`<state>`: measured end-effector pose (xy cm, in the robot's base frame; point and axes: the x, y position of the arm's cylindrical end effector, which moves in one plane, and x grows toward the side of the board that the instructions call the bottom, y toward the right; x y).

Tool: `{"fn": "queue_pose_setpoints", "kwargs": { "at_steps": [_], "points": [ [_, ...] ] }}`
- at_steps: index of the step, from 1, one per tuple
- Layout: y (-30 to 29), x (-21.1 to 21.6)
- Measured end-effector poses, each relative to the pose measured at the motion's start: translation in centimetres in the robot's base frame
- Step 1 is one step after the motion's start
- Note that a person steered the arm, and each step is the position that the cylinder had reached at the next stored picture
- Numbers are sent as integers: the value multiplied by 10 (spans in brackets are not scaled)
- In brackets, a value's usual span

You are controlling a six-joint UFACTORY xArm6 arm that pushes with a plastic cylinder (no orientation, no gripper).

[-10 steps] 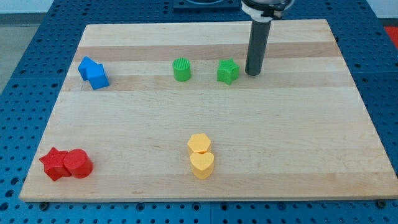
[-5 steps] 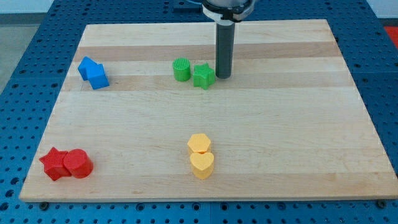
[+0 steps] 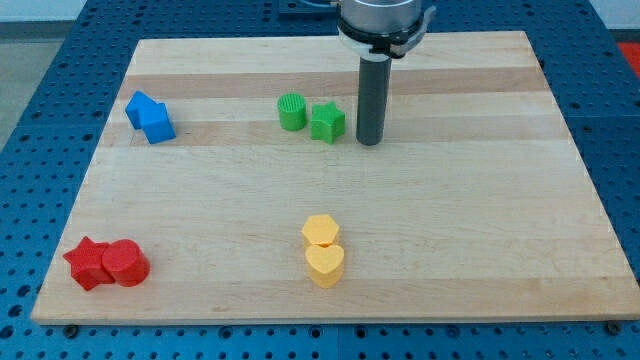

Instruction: Move the green star into the green circle

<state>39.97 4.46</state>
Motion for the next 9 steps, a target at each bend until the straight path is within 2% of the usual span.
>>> {"fn": "queue_pose_setpoints", "kwargs": {
  "at_steps": [4, 7, 9],
  "points": [
    [-29, -1],
    [-64, -70],
    [-97, -68]
  ]
}}
